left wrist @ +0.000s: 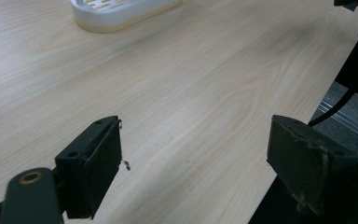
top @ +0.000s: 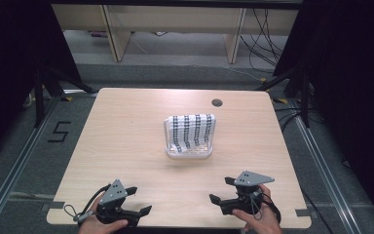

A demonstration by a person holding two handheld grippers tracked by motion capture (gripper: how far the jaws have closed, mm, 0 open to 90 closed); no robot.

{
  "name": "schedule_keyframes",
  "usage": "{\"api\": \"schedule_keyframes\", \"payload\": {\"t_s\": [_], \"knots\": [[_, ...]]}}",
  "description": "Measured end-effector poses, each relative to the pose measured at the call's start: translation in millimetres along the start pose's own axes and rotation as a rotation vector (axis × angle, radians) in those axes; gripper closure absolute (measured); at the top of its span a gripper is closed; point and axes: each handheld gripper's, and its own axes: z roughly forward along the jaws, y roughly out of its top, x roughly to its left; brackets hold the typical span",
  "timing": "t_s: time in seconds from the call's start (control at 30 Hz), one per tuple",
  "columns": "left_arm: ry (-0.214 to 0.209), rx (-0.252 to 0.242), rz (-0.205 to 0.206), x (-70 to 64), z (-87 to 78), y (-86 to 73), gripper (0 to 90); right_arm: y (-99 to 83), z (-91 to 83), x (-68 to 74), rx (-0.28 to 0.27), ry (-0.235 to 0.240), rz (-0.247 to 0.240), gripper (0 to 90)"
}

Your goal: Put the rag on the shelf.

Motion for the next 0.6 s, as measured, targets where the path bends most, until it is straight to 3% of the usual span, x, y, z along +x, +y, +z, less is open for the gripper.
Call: {"api": "schedule_keyframes", "payload": {"t_s": [0.1,0.13,0.17,0.2,0.27,0.3,0.37,0.47,0.6], "knots": [[-0.003,0.023,0.023,-3.1,1.1,-2.7,17.3,-4.8,2.3,0.5,0.002,0.011,-0.012,16.9],[-0.007,0.026,0.029,-3.5,1.5,-3.7,17.3,-7.4,2.8,2.5,0.009,-0.001,-0.005,16.9],[-0.004,0.029,0.044,-3.2,1.7,-4.3,17.3,-9.4,3.9,3.4,0.019,0.017,0.008,16.9],[-0.006,0.025,0.02,-5.8,1.9,-5.0,17.3,-11.0,3.2,4.7,0.037,-0.003,0.014,16.9],[0.001,0.036,0.045,-4.8,1.4,-6.7,17.3,-14.1,5.9,2.2,0.028,0.005,-0.026,16.9],[0.003,0.043,0.042,-5.7,1.4,-7.5,17.3,-15.4,5.6,3.5,0.04,-0.011,-0.02,16.9],[-0.006,0.027,0.029,-6.4,3.5,-9.9,17.3,-17.3,6.6,5.1,0.053,-0.001,-0.008,16.9],[0.002,0.033,0.03,-5.0,4.6,-10.5,17.3,-18.3,8.8,3.5,0.054,-0.007,-0.041,16.9],[0.009,0.027,0.003,-4.9,4.9,-11.0,17.3,-19.0,9.4,3.6,0.054,-0.008,-0.031,16.9]]}}
